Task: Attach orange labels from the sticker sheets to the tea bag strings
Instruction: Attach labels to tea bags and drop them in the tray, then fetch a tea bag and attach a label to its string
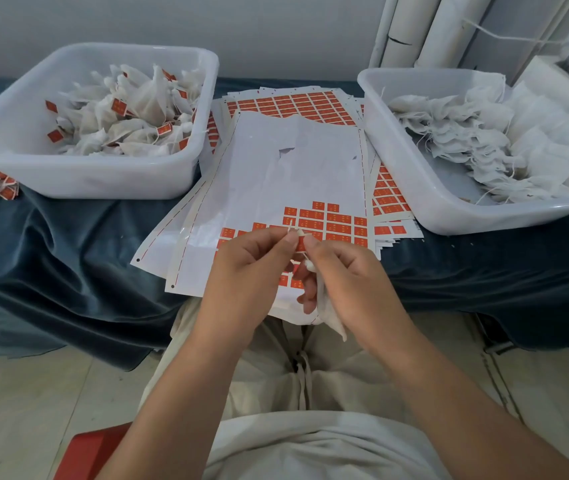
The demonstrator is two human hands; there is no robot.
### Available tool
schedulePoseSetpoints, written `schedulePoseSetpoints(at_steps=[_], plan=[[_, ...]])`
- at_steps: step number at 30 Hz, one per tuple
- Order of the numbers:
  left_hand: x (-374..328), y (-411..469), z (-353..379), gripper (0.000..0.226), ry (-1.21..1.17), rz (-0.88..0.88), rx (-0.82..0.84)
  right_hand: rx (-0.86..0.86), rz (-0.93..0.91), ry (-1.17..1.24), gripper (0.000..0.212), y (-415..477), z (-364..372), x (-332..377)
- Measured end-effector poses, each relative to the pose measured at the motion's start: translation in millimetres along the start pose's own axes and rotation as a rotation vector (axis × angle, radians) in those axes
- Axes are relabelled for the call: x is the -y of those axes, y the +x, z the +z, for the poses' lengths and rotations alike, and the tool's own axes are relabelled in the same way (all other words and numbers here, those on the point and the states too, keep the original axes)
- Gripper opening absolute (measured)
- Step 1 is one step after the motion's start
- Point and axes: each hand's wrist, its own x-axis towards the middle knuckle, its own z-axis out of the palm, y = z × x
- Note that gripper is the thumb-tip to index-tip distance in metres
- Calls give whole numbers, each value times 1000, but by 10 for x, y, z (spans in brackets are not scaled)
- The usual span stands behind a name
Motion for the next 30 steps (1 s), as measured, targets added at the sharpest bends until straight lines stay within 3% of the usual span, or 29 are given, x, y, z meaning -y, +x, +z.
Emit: schedulePoseSetpoints(at_steps=[5,10,16,19,23,30], plan=[[-17,-1,29,26,7,14,38,-64,-1,54,38,2,29,-8],[-7,17,18,29,23,12,-18,-19,149,210,54,15,38,16],[-41,108,-19,35,8,-33,-126,10,236,171,71,0,85,-74],[-102,249,-120,31,28,45,-238,29,228,134,33,46,156,-59],[-326,689,-493,30,4,85,-359,22,246,99,46,97,172,-65],[-877,1831,-1543,41,508,282,-662,79,293,35,47,129,131,-28]])
